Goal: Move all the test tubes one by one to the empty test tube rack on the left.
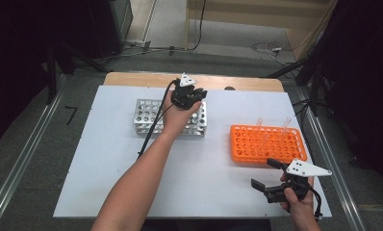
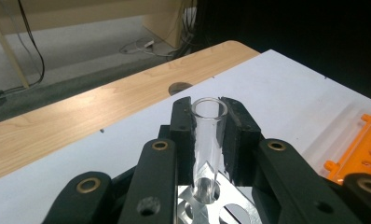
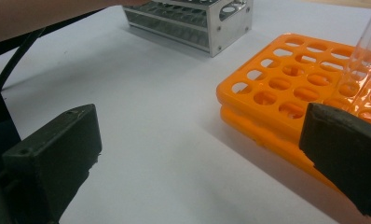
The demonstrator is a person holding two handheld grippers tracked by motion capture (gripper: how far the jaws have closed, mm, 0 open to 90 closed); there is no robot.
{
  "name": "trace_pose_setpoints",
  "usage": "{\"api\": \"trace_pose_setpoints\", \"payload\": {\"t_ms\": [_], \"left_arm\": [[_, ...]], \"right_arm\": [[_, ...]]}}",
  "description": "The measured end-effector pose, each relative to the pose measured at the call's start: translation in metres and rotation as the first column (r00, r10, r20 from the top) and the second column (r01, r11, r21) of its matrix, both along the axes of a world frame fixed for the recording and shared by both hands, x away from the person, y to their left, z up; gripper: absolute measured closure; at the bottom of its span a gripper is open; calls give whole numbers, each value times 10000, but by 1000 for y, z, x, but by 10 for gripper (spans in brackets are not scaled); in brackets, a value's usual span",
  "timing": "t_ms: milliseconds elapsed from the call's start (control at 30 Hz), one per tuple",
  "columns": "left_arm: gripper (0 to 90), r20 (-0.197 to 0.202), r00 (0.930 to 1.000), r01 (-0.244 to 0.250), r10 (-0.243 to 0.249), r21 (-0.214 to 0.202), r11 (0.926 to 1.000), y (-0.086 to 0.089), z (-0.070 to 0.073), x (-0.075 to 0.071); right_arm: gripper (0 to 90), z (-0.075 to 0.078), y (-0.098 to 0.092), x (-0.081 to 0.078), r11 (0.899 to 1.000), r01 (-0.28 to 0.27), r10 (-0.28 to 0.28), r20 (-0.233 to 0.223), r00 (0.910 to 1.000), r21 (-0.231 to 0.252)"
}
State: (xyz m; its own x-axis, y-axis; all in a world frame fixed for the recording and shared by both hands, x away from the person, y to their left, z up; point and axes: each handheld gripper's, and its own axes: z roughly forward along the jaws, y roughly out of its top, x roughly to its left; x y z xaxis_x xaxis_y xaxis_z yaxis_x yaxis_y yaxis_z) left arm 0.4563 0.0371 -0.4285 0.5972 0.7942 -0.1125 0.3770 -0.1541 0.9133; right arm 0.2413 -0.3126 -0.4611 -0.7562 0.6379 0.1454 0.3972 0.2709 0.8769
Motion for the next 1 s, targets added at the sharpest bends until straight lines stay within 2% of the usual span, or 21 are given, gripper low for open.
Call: {"api": "trace_pose_setpoints", "payload": {"t_ms": [200, 333, 567, 667, 767, 933, 1000], "left_arm": [[751, -247, 9997, 69, -54, 631, 9980, -2, 0, -1], [743, -328, 9995, 77, -48, 879, 9961, -4, -1, -1], [639, -673, 9977, 43, 1, 642, 9979, 2, 0, 0], [528, -659, 9978, 90, -64, 387, 9992, 4, 4, -1], [411, -639, 9975, 301, -308, -117, 9995, 7, 8, -5], [140, -665, 9969, 375, -415, -596, 9975, 15, 12, -18], [82, -658, 9969, 381, -430, -741, 9965, 19, 13, -25]], "right_arm": [[0, 0, 0, 0, 10000, 37, -37, 12, 10000, 27], [0, 0, -1, 0, 10000, 57, -57, -16, 10000, 29], [0, 0, -1, 0, 10000, 71, -71, -6, 10000, 16], [0, 0, -1, 0, 9999, 99, -99, 2, 10000, 31], [0, 0, -2, 1, 9999, 121, -121, 36, 9999, 21], [0, 1, -2, 2, 9998, 180, -180, 67, 9998, 1], [0, 2, -3, 3, 9998, 213, -213, 47, 9998, 26]]}}
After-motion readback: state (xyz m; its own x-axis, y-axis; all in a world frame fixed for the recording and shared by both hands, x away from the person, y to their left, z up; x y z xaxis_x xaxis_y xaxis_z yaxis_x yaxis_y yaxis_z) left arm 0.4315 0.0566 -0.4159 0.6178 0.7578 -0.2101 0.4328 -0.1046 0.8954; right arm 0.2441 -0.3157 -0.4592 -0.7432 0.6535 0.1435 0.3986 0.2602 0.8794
